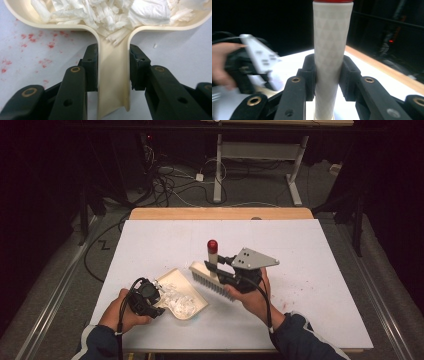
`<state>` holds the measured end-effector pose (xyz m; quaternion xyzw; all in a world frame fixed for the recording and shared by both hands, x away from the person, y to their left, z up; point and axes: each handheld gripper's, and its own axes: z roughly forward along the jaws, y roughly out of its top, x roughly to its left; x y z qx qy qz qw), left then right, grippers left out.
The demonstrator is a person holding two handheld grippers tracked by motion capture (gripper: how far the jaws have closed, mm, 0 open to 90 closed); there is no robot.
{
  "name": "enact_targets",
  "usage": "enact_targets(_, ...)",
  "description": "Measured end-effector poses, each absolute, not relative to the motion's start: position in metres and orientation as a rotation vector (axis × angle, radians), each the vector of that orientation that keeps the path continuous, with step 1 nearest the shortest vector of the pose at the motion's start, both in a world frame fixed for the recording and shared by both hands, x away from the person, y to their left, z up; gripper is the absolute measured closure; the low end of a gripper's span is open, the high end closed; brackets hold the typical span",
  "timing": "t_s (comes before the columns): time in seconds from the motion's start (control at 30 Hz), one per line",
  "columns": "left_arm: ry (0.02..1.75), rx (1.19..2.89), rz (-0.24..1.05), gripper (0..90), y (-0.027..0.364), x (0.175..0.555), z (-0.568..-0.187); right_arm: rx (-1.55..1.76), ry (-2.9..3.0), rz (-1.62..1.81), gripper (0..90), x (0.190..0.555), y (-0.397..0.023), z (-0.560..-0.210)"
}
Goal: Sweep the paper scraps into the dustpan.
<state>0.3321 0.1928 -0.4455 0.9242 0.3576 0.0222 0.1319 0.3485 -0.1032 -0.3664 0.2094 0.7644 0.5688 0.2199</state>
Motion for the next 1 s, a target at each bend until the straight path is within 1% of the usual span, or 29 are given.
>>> enact_targets(0.03,1.047,2.679,0.064,62.5,0.194,0.333,-0.446,0.579,2.114,1.573,70.5,0.348,-0.103,-0.366)
enact_targets(0.1,1.054,2.674,0.060,62.4,0.196,0.334,-0.446,0.611,2.072,1.547,70.5,0.370,-0.107,-0.367)
enact_targets(0.13,1.058,2.670,0.057,62.4,0.196,0.334,-0.446,0.611,2.072,1.547,70.5,0.370,-0.107,-0.367)
enact_targets(0.2,1.063,2.667,0.049,62.5,0.198,0.336,-0.446,0.654,2.022,1.534,70.5,0.392,-0.109,-0.369)
enact_targets(0.23,1.065,2.664,0.047,62.5,0.199,0.336,-0.446,0.654,2.022,1.534,70.5,0.392,-0.109,-0.369)
enact_targets(0.27,1.070,2.661,0.045,62.4,0.201,0.337,-0.446,0.658,1.974,1.485,70.4,0.405,-0.108,-0.371)
enact_targets(0.33,1.081,2.654,0.043,62.4,0.203,0.339,-0.446,0.680,1.944,1.475,70.5,0.417,-0.107,-0.374)
enact_targets(0.37,1.086,2.647,0.043,62.4,0.204,0.340,-0.446,0.680,1.944,1.475,70.5,0.417,-0.107,-0.374)
enact_targets(0.4,1.087,2.645,0.039,62.4,0.206,0.341,-0.446,0.691,1.922,1.500,70.5,0.428,-0.106,-0.378)
enact_targets(0.43,1.094,2.638,0.038,62.4,0.207,0.342,-0.446,0.691,1.922,1.500,70.5,0.428,-0.106,-0.378)
enact_targets(0.47,1.100,2.638,0.039,62.2,0.208,0.344,-0.446,0.697,1.911,1.495,70.5,0.436,-0.101,-0.383)
enact_targets(0.67,1.124,2.635,0.037,62.3,0.211,0.349,-0.444,0.680,1.924,1.491,70.5,0.444,-0.082,-0.392)
enact_targets(0.77,1.133,2.631,0.029,62.3,0.212,0.351,-0.443,0.624,1.976,1.460,70.5,0.445,-0.065,-0.397)
enact_targets(1.0,1.141,2.625,0.009,62.3,0.213,0.356,-0.445,0.580,2.036,1.506,70.3,0.442,-0.053,-0.401)
